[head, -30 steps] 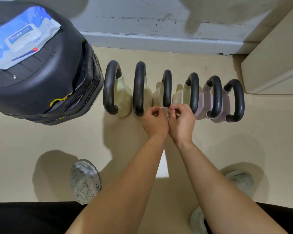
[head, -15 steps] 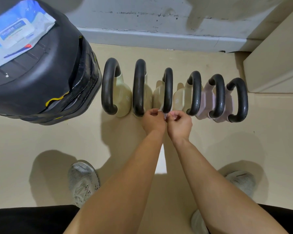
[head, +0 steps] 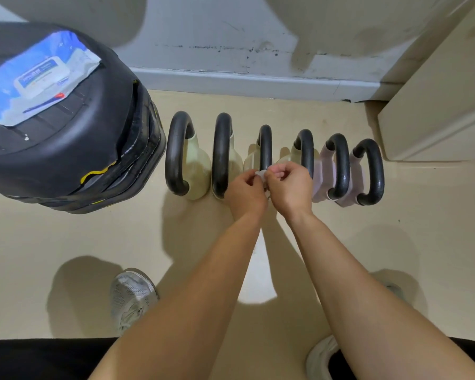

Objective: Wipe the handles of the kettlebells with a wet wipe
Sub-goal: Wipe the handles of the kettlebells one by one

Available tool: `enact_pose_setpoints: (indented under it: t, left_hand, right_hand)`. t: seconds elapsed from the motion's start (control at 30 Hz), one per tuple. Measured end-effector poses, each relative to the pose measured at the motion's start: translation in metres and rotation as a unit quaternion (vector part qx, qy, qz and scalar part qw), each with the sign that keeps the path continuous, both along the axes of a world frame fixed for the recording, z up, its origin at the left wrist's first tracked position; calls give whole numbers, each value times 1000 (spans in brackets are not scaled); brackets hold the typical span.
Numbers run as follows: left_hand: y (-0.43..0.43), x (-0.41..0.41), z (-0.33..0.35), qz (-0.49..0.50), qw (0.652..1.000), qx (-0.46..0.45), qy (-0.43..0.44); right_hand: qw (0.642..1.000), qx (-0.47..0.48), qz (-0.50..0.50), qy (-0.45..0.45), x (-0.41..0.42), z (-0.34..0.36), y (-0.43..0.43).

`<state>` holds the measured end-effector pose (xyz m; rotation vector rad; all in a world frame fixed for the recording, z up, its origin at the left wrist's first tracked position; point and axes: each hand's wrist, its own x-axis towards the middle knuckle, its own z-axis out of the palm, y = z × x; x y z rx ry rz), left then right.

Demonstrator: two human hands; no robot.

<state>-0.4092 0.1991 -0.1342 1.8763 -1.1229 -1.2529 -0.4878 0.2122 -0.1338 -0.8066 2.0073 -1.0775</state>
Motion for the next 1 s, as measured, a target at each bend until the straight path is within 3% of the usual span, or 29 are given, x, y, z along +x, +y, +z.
enact_pose_setpoints:
  t: [0.13,0.3,0.73,0.9,1.0]
  left_hand:
    - [1,2,5,-67,996,-47,-23]
    - [-1,2,4,-64,993,-93,-35]
    - [-63,-13,14,-146,976,-138,-83]
    - [-126,-26,25,-251,945,-96,-188]
    - [-170,-37,26,-289,924,-3,-252]
  right_hand:
    - [1000,8,14,10,-4,4,-10]
    - [998,-6,-2,-58,-9,-8,-1]
    - [999,-26,-23,1,-17,-2,-46]
    - [998,-3,39,48,-39,8,-93]
    - [992,61,88,66,-51,7,-121]
